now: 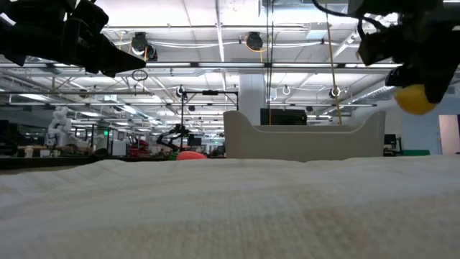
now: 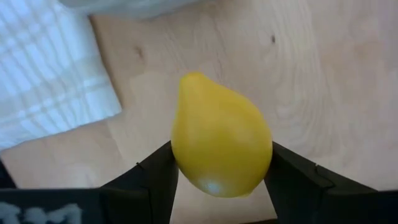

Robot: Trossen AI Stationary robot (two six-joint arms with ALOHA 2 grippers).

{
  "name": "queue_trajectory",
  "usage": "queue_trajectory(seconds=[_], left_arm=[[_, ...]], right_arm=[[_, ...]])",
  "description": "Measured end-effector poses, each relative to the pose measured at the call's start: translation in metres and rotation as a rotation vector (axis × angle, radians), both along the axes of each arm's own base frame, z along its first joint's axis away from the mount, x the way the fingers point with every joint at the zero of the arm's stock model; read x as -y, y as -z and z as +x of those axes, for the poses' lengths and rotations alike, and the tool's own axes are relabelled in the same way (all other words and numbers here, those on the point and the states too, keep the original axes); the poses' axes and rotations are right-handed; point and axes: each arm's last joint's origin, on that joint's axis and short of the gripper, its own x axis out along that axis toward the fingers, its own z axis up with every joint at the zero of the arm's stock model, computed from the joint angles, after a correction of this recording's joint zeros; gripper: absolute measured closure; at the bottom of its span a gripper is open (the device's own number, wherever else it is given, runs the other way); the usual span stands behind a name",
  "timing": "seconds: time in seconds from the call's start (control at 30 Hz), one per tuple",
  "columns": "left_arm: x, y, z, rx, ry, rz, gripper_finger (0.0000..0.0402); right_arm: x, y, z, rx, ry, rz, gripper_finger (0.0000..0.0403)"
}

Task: Pick and placing Produce into tupperware
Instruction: Put the yellow lemon into the gray bin

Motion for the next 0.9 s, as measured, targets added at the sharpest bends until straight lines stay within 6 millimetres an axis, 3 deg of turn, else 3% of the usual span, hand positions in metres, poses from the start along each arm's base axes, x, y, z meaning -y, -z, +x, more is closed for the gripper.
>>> queue_trajectory(seconds=[0.23, 0.43, 0.9], left_arm=[[0.000, 0.000, 0.000, 0.000, 0.000, 0.000, 0.0376], [0.000, 0.000, 0.000, 0.000, 0.000, 0.000, 0.0376], [0.000, 0.000, 0.000, 0.000, 0.000, 0.001, 0.0376]], right_arm=[[0.003, -0.030, 0.010, 0.037, -0.039, -0.008, 0.0208], [0.008, -0.051, 0.031, 0.087, -0.063, -0.021, 0.0207], [0.026, -0.052, 0.092, 0.062, -0.192, -0.048, 0.0207]])
